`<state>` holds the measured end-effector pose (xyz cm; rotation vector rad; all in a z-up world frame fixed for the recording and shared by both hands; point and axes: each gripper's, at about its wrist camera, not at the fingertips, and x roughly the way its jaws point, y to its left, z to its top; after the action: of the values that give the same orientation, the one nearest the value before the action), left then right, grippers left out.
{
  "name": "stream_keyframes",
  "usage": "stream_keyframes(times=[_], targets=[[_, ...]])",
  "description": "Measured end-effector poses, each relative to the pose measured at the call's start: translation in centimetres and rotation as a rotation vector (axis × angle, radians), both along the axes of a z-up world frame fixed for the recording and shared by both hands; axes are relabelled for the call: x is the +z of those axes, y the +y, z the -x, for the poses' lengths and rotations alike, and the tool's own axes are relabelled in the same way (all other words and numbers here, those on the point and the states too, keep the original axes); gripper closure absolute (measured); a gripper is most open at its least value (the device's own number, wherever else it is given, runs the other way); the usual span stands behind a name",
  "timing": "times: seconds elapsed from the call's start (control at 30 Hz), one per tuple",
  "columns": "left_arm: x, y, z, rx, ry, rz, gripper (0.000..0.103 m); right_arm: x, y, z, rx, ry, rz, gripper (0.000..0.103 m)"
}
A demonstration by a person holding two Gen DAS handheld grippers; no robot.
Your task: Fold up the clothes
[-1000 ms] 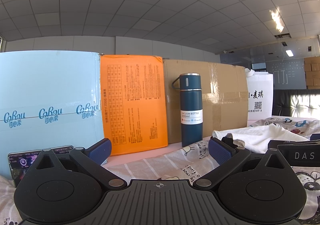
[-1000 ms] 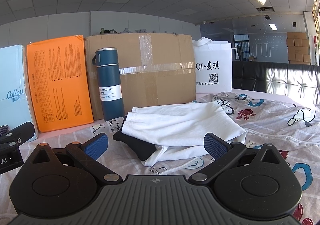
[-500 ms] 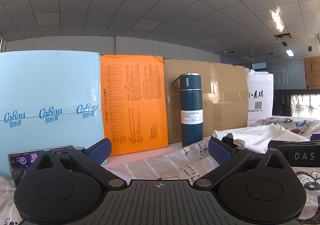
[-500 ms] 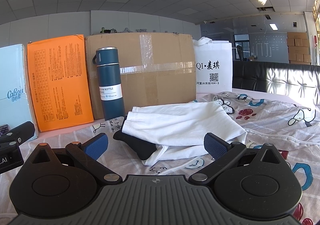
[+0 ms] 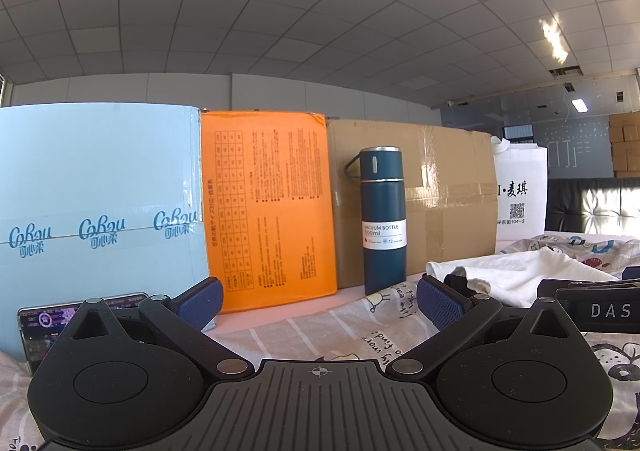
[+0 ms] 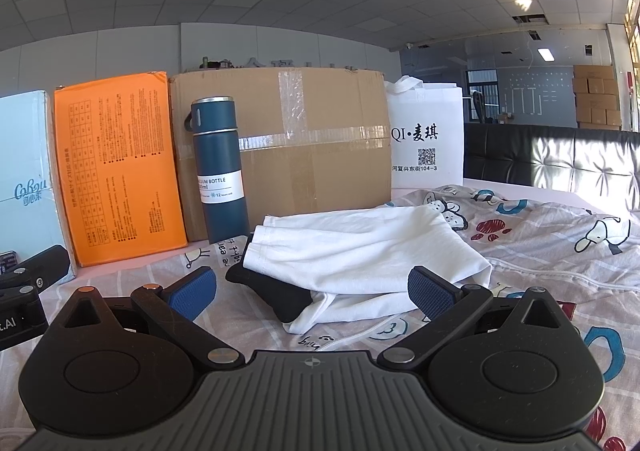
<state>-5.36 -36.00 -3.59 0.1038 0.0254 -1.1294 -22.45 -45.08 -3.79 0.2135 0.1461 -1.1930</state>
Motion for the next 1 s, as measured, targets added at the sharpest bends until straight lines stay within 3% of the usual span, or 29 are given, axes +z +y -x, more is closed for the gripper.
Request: stream_keyframes(times=[1.0], targets=[[0.04,0.09,0.00,0.011,0.001,0.005,0.000,-0.06,-0.03,0.11,-0.002,-0.005,-0.001,0.000]])
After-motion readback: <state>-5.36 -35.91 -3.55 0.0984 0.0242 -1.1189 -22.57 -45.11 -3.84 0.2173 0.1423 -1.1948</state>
